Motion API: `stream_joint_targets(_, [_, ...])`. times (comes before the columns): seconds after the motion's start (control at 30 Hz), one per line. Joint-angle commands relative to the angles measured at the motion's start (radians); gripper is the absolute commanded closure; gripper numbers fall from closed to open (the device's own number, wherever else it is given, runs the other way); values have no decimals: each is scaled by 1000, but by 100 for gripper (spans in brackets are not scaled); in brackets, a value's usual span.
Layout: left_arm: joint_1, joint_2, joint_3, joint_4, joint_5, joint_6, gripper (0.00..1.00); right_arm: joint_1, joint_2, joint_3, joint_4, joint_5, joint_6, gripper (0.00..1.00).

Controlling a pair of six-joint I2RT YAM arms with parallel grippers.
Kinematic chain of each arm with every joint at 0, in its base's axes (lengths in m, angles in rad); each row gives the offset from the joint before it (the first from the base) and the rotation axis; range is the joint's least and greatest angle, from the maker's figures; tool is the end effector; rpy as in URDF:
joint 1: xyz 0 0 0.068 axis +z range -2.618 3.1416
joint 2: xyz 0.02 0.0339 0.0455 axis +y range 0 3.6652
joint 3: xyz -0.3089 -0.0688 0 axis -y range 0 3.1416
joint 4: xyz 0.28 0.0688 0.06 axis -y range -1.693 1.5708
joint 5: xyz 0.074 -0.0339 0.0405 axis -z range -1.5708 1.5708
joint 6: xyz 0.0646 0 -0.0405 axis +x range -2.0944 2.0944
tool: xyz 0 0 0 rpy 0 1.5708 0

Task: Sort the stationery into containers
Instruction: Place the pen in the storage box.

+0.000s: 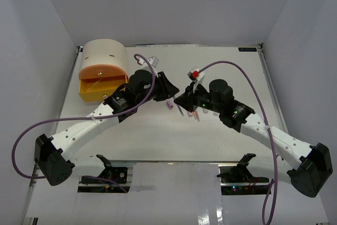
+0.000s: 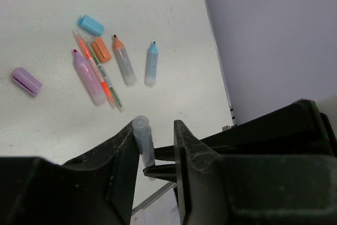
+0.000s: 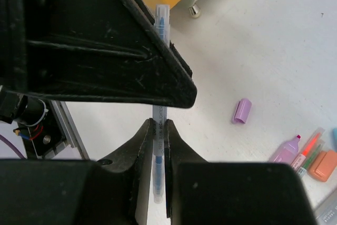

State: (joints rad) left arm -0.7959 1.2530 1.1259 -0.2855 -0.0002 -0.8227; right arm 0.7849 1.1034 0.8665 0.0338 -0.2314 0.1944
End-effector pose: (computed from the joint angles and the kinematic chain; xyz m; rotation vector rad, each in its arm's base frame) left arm 0.2349 -0.2399 0.3754 -0.0288 2.1394 -1.0125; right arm 0.2026 0.2233 0.3543 -0.7070 1.7214 0.9002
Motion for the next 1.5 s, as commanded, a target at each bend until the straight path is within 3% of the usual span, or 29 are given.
stream_joint_targets(0.0, [-11, -18, 28, 32, -41, 0, 60, 4, -28, -12, 71, -5, -4, 90])
stream_joint_targets(0.03, [-12, -20, 25, 34, -47, -1, 70, 4, -28, -15, 71, -5, -4, 90])
stream_joint_targets(0.13, [-14, -30, 11, 42, -60, -1, 87, 4, -30, -18, 78, 0, 0, 89])
stream_joint_targets(0.23, [-14, -49, -11, 51, -81, 0, 95, 4, -34, -21, 78, 7, 2, 78])
stream_joint_targets(0.33, [-14, -72, -29, 54, -116, 3, 96, 4, -34, -20, 65, 21, 2, 65])
stream_joint_targets(0.4, [-12, -90, -46, 48, -174, 7, 96, 5, -40, -23, 51, 53, 0, 48])
stream_joint_targets(0.43, [-12, -118, -52, 45, -205, 8, 96, 5, -49, -24, 37, 67, -1, 35])
stream_joint_targets(0.53, [10, -183, -83, 32, -306, 28, 94, 2, -69, -37, 12, 122, -1, 13])
stream_joint_targets(0.63, [160, -237, -116, 3, -307, 34, 93, 1, -91, -52, -23, 171, -3, 4])
stream_joint_targets(1.03, [760, -366, -258, 54, -166, -41, 92, 2, -172, -141, -69, 228, -9, 2])
stream_joint_targets(1.13, [838, -380, -284, 94, -162, -65, 92, 1, -192, -156, -71, 260, -12, 2])
stream_joint_targets(1.47, [856, -319, -359, 213, -199, -107, 87, -1, -211, -195, -77, 282, -16, 2])
